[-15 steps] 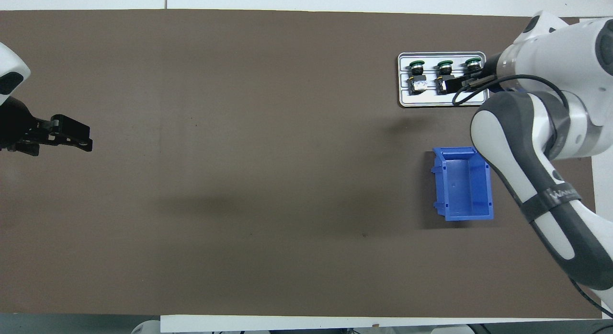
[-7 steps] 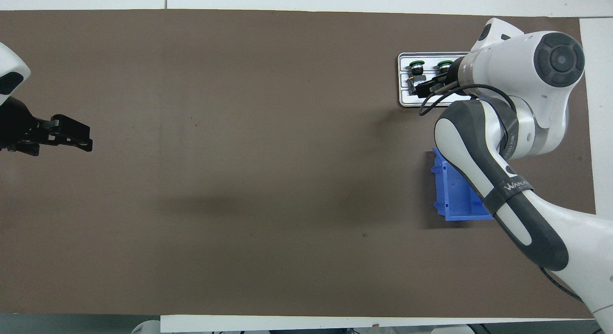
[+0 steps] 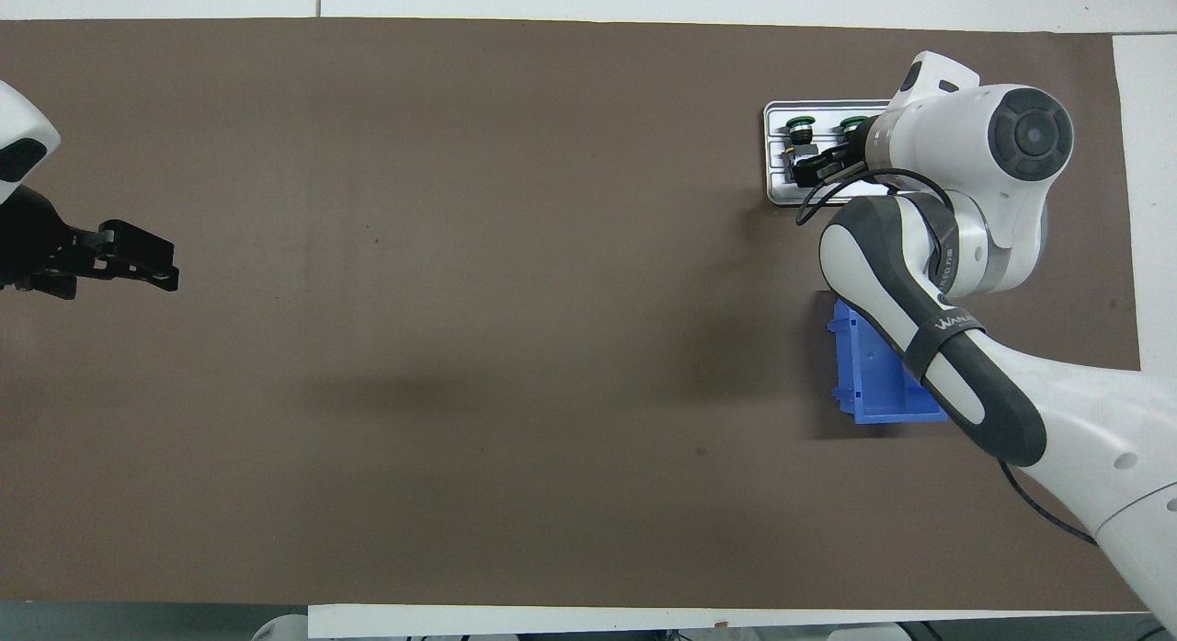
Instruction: Place and press button with both arms
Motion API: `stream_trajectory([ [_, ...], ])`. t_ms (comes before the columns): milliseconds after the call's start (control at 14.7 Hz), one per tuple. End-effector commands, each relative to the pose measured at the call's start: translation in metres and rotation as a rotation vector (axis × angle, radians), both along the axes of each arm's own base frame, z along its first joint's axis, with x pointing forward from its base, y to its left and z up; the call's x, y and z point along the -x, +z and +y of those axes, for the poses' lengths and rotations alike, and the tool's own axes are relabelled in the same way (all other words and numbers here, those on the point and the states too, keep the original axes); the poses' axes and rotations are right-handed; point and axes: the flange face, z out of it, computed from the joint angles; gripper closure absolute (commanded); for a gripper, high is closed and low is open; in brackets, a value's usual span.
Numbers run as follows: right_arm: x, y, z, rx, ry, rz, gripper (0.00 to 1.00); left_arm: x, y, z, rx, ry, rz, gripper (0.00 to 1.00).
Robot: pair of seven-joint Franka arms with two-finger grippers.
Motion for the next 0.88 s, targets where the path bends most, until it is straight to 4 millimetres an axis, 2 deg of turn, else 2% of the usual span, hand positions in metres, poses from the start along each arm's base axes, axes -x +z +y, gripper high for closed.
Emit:
stream_trajectory([
  [0, -0.004, 0.005, -0.006, -0.039, -0.098, 0.025, 0.13, 0.006, -0.002, 0.000, -0.003, -0.010, -0.001, 0.00],
  [136, -0.018, 0.022, -0.019, -0.035, -0.118, 0.081, 0.13, 0.005, -0.002, 0.003, -0.002, -0.005, -0.004, 0.00],
  [340, -0.036, 0.032, -0.020, -0.034, -0.120, 0.136, 0.14, 0.006, -0.001, 0.000, -0.003, -0.008, -0.004, 0.00],
  [408, -0.041, 0.024, -0.022, -0.035, -0.123, 0.146, 0.14, 0.006, -0.002, -0.001, -0.003, -0.011, -0.003, 0.00],
  [544, -0.053, 0.003, -0.013, -0.033, -0.110, 0.156, 0.14, 0.006, -0.002, -0.002, -0.003, -0.011, -0.003, 0.00],
  [748, -0.059, -0.001, -0.008, -0.037, -0.128, 0.139, 0.15, 0.006, -0.002, -0.001, -0.003, -0.011, -0.003, 0.00],
  [816, -0.058, -0.002, 0.005, -0.043, -0.124, 0.143, 0.15, 0.006, -0.002, 0.000, -0.003, -0.009, -0.003, 0.00],
])
